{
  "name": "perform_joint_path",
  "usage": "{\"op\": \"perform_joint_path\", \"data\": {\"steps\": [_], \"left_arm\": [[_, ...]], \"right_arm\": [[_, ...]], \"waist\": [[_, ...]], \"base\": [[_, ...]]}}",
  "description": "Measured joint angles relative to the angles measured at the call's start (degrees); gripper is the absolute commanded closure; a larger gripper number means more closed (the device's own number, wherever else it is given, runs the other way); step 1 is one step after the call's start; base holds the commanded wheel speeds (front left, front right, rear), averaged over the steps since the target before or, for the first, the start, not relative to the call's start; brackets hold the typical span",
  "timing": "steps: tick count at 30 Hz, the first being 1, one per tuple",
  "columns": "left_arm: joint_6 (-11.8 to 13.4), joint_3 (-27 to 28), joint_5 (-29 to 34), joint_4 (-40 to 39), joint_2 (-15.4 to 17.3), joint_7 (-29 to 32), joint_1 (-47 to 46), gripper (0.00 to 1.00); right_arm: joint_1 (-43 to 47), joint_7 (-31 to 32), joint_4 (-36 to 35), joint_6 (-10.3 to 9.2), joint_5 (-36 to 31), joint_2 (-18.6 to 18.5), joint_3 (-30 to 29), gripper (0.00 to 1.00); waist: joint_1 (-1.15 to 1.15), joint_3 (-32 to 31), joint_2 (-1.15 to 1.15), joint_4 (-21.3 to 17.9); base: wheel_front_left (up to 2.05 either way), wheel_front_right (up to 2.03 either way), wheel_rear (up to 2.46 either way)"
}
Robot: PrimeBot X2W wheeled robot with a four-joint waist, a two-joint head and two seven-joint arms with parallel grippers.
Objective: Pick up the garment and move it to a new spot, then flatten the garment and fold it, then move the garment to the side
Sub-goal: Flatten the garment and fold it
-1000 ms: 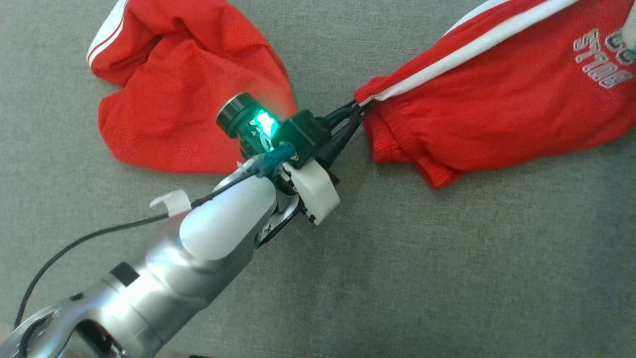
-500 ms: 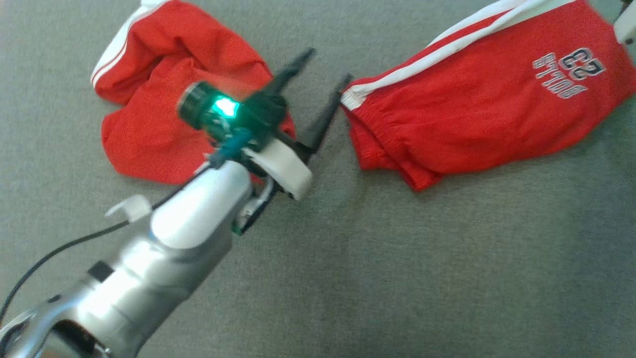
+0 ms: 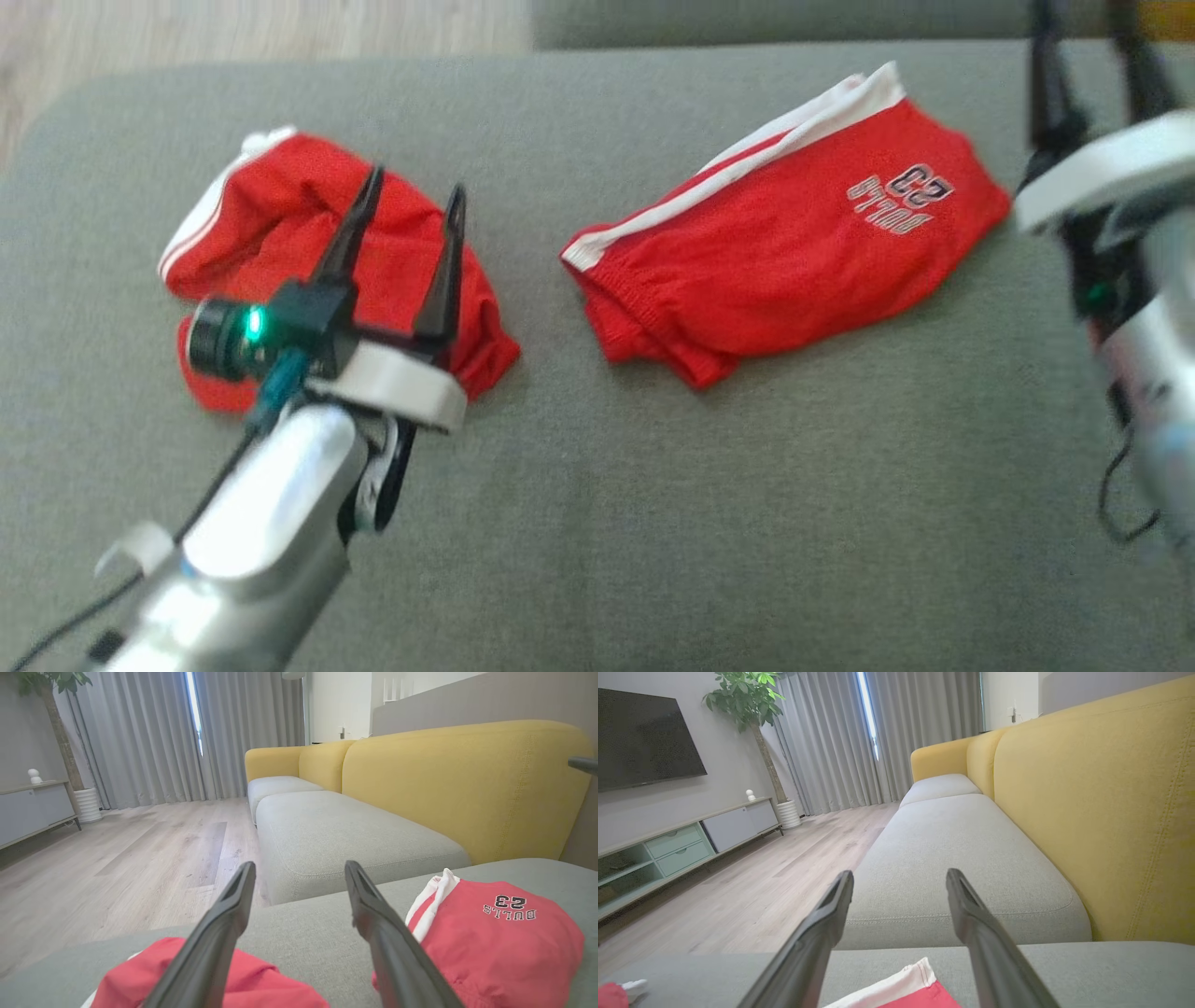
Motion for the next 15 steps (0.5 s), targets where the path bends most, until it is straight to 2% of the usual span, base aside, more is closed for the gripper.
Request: {"op": "perform_joint_path", "data": {"steps": [3, 6, 12, 15], "left_arm": [[1.3, 1.6, 0.2, -2.0, 0.2, 0.0, 4.4, 0.0], [2.5, 3.2, 1.6, -4.0, 0.1, -0.3, 9.0, 0.0], [2.9, 5.1, 5.3, -5.5, -1.2, -0.3, 17.3, 0.0], [2.8, 6.6, 7.0, -5.8, -2.6, -0.3, 20.6, 0.0]], "right_arm": [[5.4, -0.1, -2.5, 0.0, -3.8, 2.4, -2.6, 0.0], [11.7, -0.1, -5.4, 0.0, -8.3, 5.0, -7.7, 0.0], [26.3, -0.1, -10.5, 0.0, -17.7, 13.0, -17.8, 0.0], [32.4, -0.1, -13.9, 0.0, -22.1, 16.4, -20.4, 0.0]], "waist": [[0.0, -2.5, 0.0, -1.1], [0.0, -4.6, 0.0, -2.0], [0.01, -7.2, 0.0, -2.8], [0.01, -8.1, 0.0, -2.9]], "base": [[0.0, 0.0, 0.0], [0.0, 0.0, 0.0], [0.0, 0.0, 0.0], [0.0, 0.0, 0.0]]}}
